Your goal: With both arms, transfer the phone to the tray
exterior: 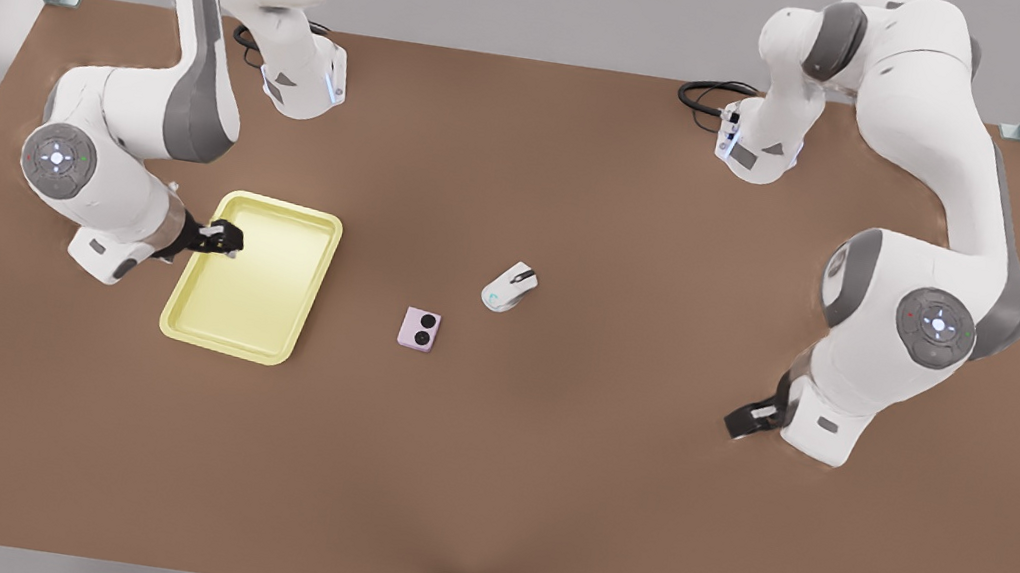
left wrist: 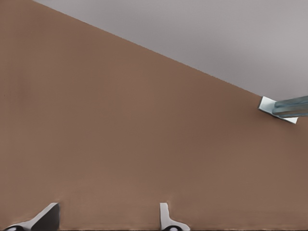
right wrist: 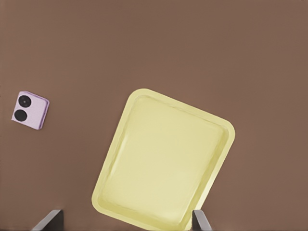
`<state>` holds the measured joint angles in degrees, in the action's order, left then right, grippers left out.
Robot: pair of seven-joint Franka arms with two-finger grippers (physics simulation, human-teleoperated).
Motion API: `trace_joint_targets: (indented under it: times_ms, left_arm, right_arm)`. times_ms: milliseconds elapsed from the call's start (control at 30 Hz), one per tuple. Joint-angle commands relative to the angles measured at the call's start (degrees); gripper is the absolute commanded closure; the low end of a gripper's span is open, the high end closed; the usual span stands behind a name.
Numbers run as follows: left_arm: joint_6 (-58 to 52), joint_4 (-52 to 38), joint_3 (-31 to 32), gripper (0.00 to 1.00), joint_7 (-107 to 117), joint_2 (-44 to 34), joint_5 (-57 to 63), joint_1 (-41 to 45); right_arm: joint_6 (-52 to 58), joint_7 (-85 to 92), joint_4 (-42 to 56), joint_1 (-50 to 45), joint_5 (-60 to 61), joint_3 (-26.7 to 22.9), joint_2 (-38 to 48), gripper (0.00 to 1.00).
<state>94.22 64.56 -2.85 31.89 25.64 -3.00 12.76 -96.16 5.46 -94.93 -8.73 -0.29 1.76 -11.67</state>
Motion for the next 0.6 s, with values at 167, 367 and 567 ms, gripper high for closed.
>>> trace_joint_targets:
  times_ms: [167, 367, 567]
  left_arm:
    - [-12.83, 11.9, 3.11, 0.0, -35.4, -16.07, 4.67, -6.61]
    - [-13.19, 11.99, 2.85, 0.0, -35.67, -12.72, 4.84, -6.69]
    - [-12.92, 11.9, 2.85, 0.0, -36.11, -10.7, 4.84, -6.78]
  right_arm:
    - [-13.87, -17.5, 1.06, -10.34, -0.15, -0.53, -11.53, 0.0]
    - [-26.09, -33.31, 4.14, -14.48, 1.35, -0.62, -21.91, 0.0]
    - [-33.47, -51.77, 5.64, -19.13, 1.35, -0.53, -27.88, 0.0]
